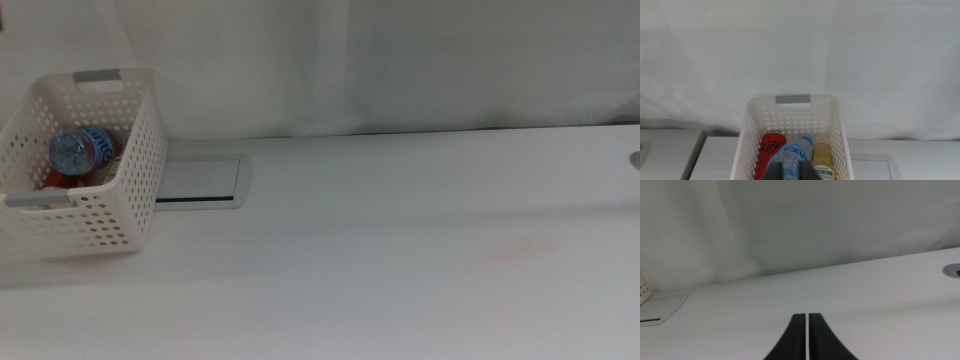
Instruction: Use arms to grab the bottles and put them into the dustbin to the left of the table.
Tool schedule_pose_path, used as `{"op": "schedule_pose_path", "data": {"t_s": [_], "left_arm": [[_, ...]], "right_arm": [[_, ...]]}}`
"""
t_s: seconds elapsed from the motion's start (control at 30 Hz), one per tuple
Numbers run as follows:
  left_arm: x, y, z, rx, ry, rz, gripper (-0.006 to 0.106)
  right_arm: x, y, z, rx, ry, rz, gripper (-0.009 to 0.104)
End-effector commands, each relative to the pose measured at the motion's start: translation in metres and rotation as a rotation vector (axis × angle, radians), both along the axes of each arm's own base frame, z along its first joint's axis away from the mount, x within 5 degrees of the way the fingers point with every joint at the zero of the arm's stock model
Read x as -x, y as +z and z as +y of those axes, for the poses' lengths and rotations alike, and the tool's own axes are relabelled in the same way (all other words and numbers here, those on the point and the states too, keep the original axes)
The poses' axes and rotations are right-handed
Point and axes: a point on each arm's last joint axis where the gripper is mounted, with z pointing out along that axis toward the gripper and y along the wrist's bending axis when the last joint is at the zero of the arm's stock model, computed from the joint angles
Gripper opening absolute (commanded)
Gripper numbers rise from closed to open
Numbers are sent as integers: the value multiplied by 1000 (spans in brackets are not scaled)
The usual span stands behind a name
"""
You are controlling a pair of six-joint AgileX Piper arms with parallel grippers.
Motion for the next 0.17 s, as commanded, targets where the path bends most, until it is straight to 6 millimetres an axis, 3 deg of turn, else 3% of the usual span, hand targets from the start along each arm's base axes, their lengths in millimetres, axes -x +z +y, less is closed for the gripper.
{"op": "schedule_pose_path", "data": {"t_s": [0.0, 0.13], "left_arm": [[34, 3, -5, 23, 2, -56, -2], [91, -4, -12, 7, -8, -146, -2]], "right_arm": [[0, -1, 0, 7, -5, -8, -3], [0, -1, 0, 7, -5, -8, -3]]}}
